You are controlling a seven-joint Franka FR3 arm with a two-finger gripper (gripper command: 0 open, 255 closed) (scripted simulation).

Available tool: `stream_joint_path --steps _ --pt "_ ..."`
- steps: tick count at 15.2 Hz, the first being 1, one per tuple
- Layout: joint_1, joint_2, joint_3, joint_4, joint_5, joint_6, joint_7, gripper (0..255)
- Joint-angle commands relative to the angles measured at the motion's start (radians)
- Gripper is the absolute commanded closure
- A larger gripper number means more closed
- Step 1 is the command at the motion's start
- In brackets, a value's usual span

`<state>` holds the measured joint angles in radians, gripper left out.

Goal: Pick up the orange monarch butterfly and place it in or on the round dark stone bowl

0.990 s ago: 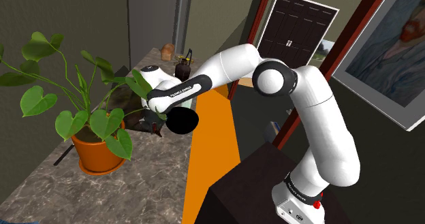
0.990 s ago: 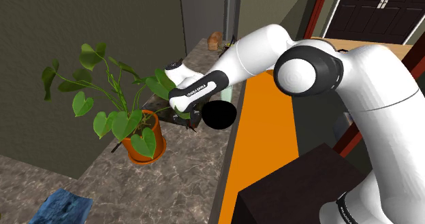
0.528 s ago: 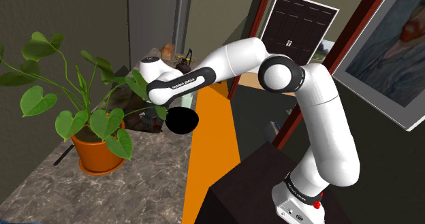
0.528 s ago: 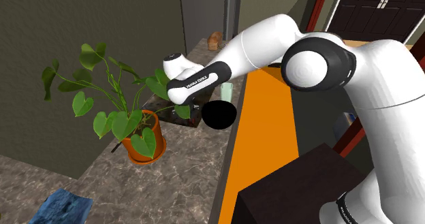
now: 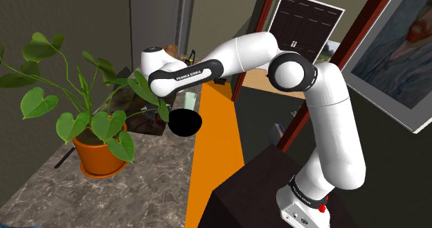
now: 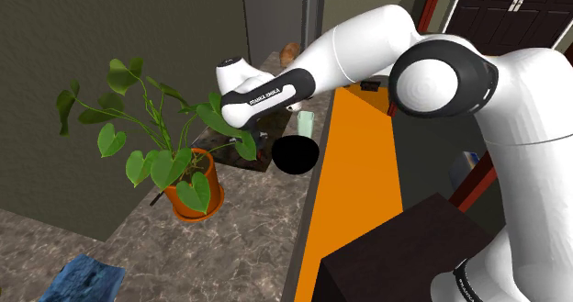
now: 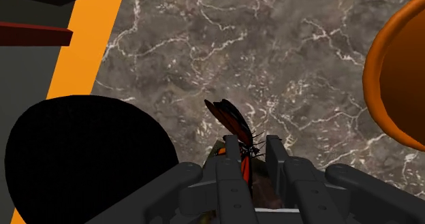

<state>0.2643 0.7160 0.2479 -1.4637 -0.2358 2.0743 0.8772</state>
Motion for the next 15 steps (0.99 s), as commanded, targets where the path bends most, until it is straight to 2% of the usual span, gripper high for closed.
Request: stream_joint_path --steps 1,3,9,15 --pt "-0.002 -0.014 0.003 0.004 0.004 -0.019 -0.003 255" --pt "-0.002 -0.023 0.004 0.007 0.006 -0.030 -0.005 255" --pt "-0.110 -0.095 -0.012 -0.111 0.017 0.025 -0.112 255" --pt "-0.211 -0.137 -0.035 -0.177 0.027 0.058 -0.228 255"
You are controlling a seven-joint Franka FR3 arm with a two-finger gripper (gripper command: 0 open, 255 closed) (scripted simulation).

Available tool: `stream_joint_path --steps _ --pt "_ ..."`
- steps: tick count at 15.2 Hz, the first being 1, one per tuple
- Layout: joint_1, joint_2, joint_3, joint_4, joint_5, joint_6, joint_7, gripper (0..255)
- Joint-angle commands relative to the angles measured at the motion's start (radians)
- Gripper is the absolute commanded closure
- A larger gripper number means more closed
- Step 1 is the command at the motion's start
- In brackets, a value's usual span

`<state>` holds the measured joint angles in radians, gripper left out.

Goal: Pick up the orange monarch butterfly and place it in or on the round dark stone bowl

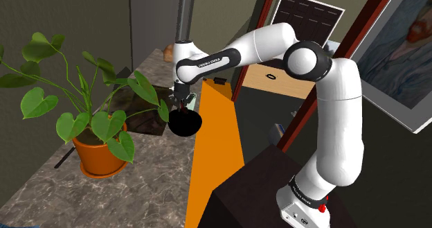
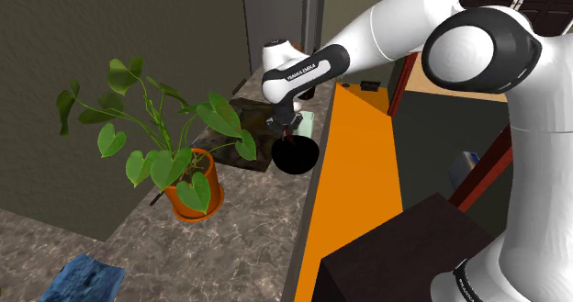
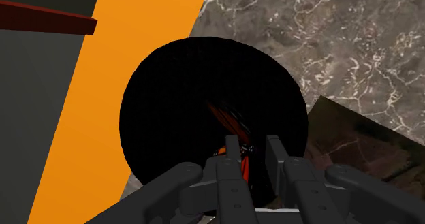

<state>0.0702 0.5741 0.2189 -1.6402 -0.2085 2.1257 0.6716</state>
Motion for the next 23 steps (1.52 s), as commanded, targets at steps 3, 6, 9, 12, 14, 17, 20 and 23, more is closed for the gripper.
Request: stream_joint_path --steps 3,6,9,12,14,17,20,23 --pt "-0.060 0.003 -0.018 -0.017 0.002 0.026 -0.074 255" --pt "-0.057 0.026 -0.022 -0.022 -0.005 0.054 -0.069 255" --pt "-0.055 0.050 -0.026 -0.026 -0.011 0.082 -0.064 255" --pt "-0.052 0.076 -0.031 -0.027 -0.018 0.109 -0.059 255" --pt "-0.050 0.094 -0.034 -0.027 -0.022 0.126 -0.055 255" --pt "-0.048 0.108 -0.036 -0.027 -0.025 0.139 -0.053 255" --pt "-0.048 0.108 -0.036 -0.027 -0.026 0.139 -0.052 255" --pt "-0.049 0.108 -0.036 -0.027 -0.026 0.139 -0.052 255"
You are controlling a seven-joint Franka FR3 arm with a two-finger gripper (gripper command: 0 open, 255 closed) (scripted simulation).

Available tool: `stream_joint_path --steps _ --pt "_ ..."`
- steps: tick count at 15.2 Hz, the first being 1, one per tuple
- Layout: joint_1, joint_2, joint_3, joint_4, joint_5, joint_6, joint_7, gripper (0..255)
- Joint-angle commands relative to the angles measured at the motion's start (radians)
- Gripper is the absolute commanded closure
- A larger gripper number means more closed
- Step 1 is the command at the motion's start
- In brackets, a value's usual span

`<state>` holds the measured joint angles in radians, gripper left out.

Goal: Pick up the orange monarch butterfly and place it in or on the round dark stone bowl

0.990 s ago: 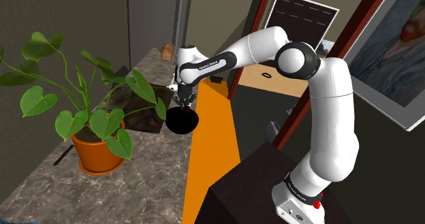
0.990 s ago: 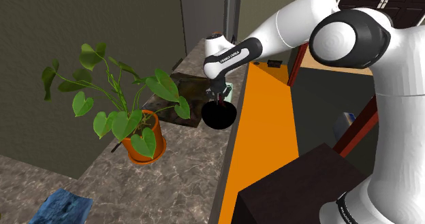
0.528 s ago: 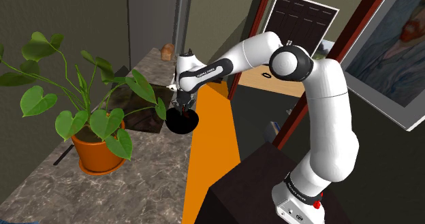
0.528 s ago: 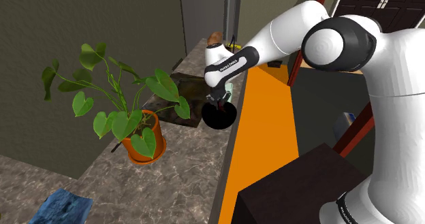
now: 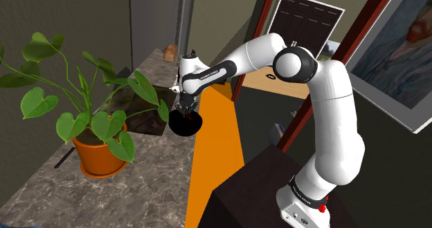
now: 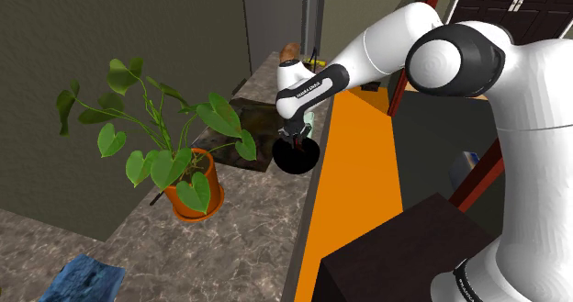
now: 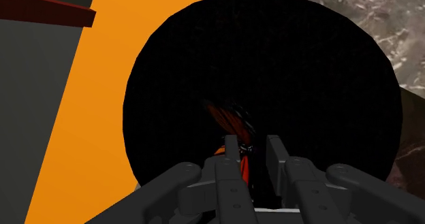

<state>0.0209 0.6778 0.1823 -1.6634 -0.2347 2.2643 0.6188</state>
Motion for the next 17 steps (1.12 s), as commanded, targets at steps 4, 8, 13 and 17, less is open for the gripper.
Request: stream_joint_path --steps 4,8,13,17 --pt "0.001 0.004 0.001 -0.001 0.001 -0.002 0.000 0" --pt "-0.001 -0.035 0.009 0.004 0.011 -0.046 -0.006 0" --pt "-0.003 -0.067 0.015 0.016 0.020 -0.090 -0.011 0" --pt "-0.003 -0.067 0.015 0.016 0.020 -0.090 -0.011 0"
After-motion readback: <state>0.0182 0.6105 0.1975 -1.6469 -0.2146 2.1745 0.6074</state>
